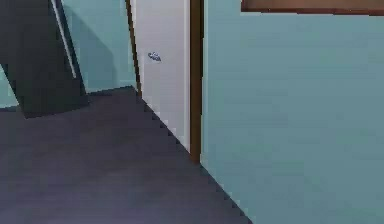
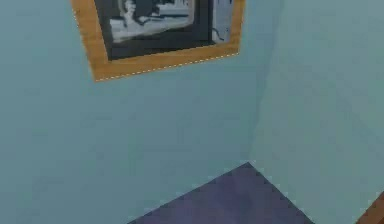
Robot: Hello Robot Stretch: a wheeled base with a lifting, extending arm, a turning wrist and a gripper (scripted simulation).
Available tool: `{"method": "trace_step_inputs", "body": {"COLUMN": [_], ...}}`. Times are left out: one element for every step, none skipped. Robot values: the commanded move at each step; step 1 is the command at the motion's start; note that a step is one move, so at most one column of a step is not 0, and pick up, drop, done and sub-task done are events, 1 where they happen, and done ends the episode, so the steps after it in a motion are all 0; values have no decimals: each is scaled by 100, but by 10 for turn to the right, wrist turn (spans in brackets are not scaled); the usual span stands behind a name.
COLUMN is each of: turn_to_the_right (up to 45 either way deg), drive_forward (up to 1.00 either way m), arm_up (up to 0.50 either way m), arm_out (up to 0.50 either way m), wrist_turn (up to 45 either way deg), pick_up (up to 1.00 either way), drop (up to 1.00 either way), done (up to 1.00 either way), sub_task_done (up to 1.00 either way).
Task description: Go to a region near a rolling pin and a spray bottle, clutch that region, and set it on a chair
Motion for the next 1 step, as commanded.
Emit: {"method": "trace_step_inputs", "body": {"turn_to_the_right": [-450], "drive_forward": [0], "arm_up": [0], "arm_out": [0], "wrist_turn": [0], "pick_up": [0], "drop": [0], "done": [0], "sub_task_done": [0]}}
